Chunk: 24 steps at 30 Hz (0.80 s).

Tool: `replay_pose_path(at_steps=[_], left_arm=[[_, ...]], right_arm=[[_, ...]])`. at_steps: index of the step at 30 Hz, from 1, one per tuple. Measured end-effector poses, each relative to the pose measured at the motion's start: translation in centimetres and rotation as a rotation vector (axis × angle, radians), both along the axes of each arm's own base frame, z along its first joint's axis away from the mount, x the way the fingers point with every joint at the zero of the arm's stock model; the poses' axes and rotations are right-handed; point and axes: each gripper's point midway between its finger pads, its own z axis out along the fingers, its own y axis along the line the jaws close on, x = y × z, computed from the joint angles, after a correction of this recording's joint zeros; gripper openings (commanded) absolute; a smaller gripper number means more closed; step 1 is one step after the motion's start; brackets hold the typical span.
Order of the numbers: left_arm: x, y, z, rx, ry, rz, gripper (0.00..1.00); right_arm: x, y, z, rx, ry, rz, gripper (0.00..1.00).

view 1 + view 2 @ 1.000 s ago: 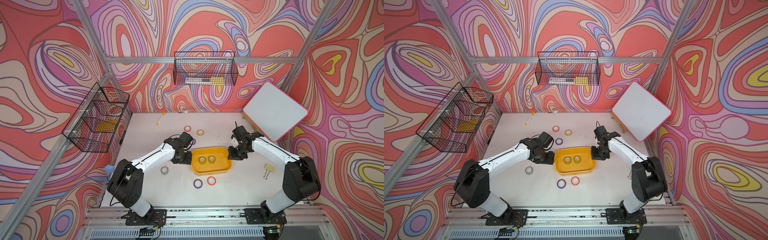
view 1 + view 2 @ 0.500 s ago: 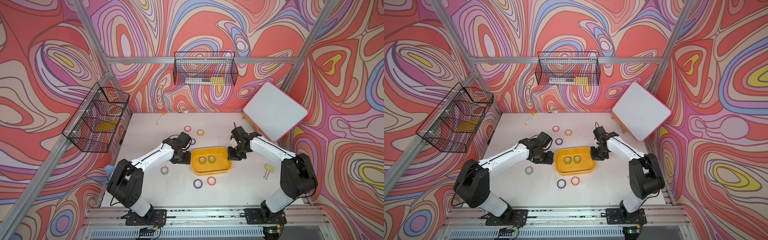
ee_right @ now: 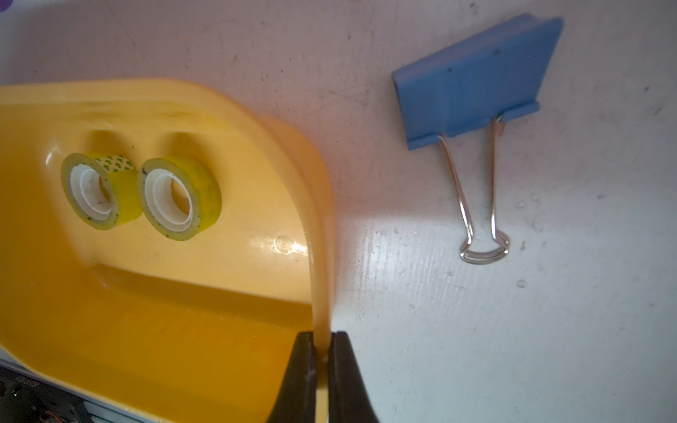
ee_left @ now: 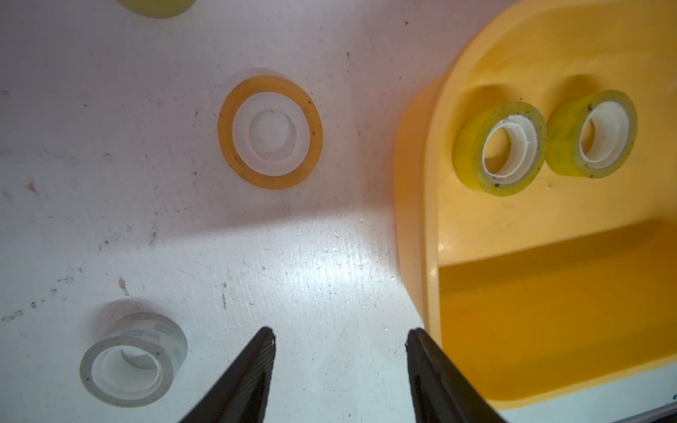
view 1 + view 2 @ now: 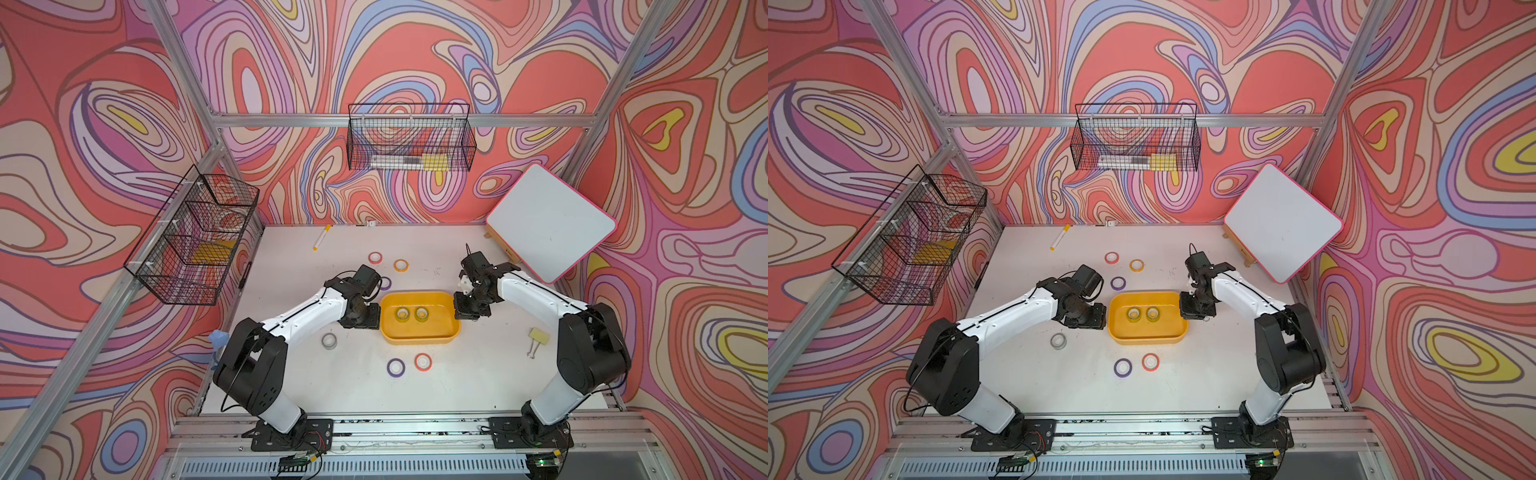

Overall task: Put the transparent tape into the storage box
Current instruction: Adjust the storage box at the center of the board.

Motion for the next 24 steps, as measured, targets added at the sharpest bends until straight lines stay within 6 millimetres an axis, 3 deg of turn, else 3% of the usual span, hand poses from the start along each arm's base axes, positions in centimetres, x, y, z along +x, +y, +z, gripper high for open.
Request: replay_pose_path(at_steps=[10, 24], left_arm=[[-0.1, 0.3, -0.3, 0.003, 0.008, 0.005, 0.62], [0.1, 0.1, -0.4, -0.012, 0.002, 0.008, 0.62]], right_arm=[[1.2, 0.1, 1.7, 0.005, -0.025, 0.015, 0.0], [2.5, -1.2, 3.0, 0.081, -0.034, -0.013, 0.0]])
